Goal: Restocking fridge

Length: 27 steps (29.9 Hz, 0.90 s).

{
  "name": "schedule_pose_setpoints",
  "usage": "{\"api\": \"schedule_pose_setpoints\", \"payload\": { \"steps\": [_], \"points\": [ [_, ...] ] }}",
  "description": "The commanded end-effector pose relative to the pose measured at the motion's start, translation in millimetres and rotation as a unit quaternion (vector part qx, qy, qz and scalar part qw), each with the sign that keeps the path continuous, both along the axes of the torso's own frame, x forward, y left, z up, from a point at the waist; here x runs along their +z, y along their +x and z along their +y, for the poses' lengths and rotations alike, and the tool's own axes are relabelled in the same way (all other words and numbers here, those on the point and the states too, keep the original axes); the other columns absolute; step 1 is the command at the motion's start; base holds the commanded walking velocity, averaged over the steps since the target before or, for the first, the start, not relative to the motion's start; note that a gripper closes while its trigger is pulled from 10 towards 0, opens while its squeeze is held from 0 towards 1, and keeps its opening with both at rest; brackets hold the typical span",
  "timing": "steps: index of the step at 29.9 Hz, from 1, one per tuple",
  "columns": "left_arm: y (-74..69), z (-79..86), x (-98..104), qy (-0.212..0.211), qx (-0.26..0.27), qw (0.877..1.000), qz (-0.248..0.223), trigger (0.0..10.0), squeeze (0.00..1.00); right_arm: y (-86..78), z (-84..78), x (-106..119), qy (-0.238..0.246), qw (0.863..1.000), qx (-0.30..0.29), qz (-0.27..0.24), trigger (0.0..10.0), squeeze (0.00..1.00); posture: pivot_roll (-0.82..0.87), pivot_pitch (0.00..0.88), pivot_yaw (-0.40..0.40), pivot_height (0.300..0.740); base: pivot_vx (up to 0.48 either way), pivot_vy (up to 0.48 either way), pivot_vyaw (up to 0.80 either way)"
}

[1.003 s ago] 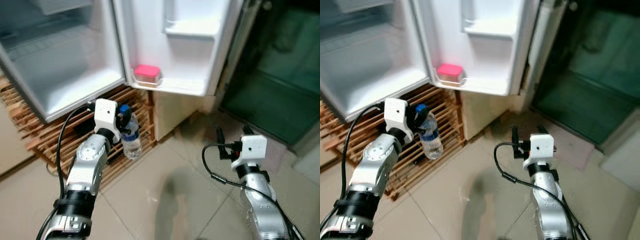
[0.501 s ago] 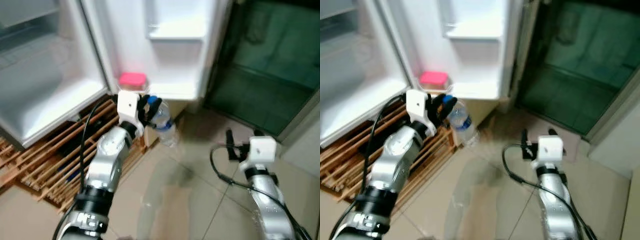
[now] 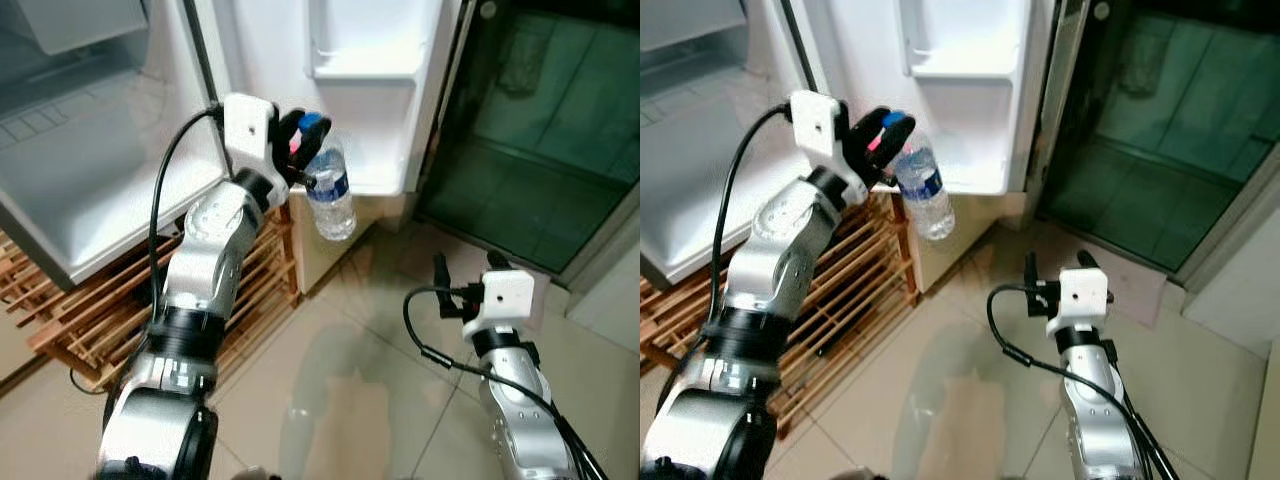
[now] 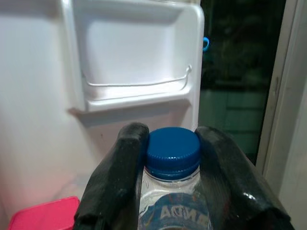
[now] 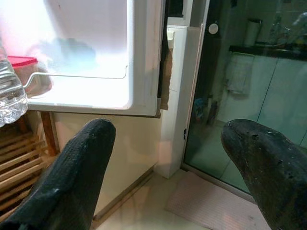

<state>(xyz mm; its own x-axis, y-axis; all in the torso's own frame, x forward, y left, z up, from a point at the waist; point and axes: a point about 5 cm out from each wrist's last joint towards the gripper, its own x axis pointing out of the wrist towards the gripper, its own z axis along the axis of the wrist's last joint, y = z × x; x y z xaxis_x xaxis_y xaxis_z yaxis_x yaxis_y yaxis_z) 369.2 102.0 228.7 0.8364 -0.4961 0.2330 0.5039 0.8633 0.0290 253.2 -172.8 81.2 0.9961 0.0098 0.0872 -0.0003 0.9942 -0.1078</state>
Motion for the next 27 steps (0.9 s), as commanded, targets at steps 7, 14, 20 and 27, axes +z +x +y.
{"api": "schedule_pose_setpoints", "payload": {
  "steps": [7,14,20,27],
  "points": [
    [17.6,15.7,36,-0.043,0.068,0.995,-0.055,10.0,0.00,-2.6,0.1,4,-0.001,1.000,-0.010,-0.010,10.0,0.00,-0.18,0.000,0.081,0.740,0.000,0.000,0.00],
    [32.5,15.9,47,-0.053,0.096,0.992,-0.064,10.0,0.00,-7.3,2.3,1,-0.002,1.000,-0.011,-0.006,10.0,0.00,-0.19,0.000,0.097,0.740,0.000,0.000,0.00],
    [41.0,13.5,52,-0.076,0.131,0.987,-0.059,10.0,0.00,-12.7,11.7,1,0.005,1.000,-0.010,-0.008,10.0,0.00,-0.20,0.000,0.136,0.740,0.000,0.000,0.00],
    [45.1,-1.7,45,-0.087,0.136,0.986,-0.040,10.0,0.00,-34.3,22.1,5,-0.007,1.000,0.015,-0.013,10.0,0.00,-0.27,0.000,0.171,0.740,0.000,0.000,0.00]
  ]
}}
